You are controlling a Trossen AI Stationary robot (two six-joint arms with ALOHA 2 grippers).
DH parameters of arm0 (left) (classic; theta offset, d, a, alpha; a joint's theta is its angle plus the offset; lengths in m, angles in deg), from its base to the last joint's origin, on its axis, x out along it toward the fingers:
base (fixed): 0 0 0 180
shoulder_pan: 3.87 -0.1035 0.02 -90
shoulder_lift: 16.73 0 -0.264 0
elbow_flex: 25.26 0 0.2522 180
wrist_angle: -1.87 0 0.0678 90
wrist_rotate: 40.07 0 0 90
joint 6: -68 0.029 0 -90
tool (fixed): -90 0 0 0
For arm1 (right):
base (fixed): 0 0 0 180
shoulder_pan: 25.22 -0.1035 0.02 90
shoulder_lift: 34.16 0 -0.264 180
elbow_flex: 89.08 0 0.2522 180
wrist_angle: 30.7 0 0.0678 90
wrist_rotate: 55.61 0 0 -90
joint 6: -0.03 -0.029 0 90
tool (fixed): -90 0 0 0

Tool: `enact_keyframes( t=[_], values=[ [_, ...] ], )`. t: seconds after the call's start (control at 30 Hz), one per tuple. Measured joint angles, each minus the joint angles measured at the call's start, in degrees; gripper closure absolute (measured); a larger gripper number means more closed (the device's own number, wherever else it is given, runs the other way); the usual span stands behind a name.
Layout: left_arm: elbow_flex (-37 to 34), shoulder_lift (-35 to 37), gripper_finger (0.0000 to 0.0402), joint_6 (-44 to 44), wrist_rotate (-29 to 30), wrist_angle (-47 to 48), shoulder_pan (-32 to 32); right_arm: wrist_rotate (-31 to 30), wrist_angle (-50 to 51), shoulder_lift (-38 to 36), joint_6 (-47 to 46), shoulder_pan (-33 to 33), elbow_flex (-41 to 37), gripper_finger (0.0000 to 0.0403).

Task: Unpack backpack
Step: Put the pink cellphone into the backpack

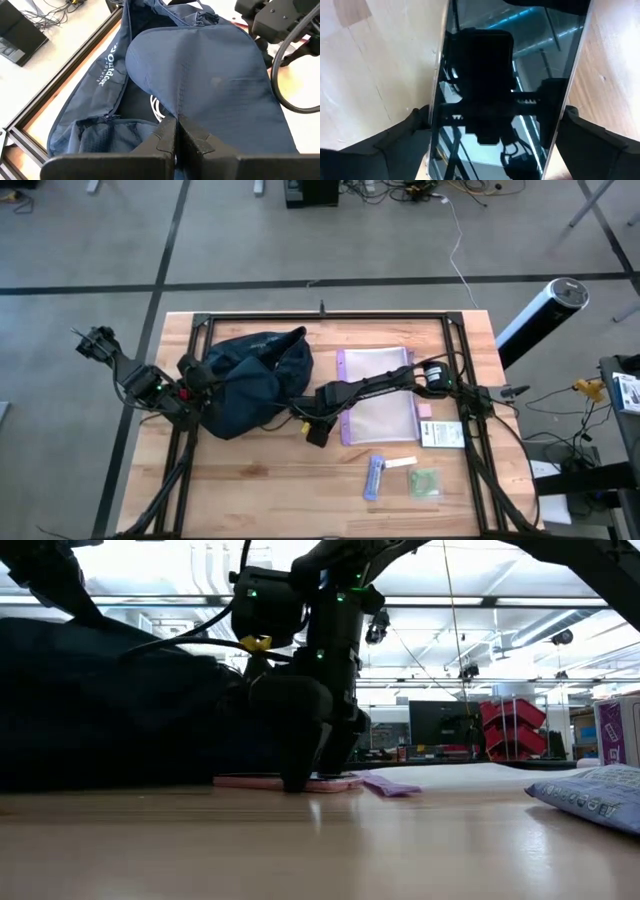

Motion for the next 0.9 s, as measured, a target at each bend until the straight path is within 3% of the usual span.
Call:
enact_keyframes(
  t=[0.47, 0.9],
  values=[
    [0.0, -0.07, 0.0402, -0.02, 0.0, -0.91, 0.0, -0.61, 3.09, 0.12, 0.98, -0.1, 4.65, 0.0063],
    [0.0, -0.07, 0.0402, 0.46, -0.02, -1.39, -0.01, -1.57, 8.88, -5.56, 1.96, -0.17, 7.71, 0.0063]
  ],
)
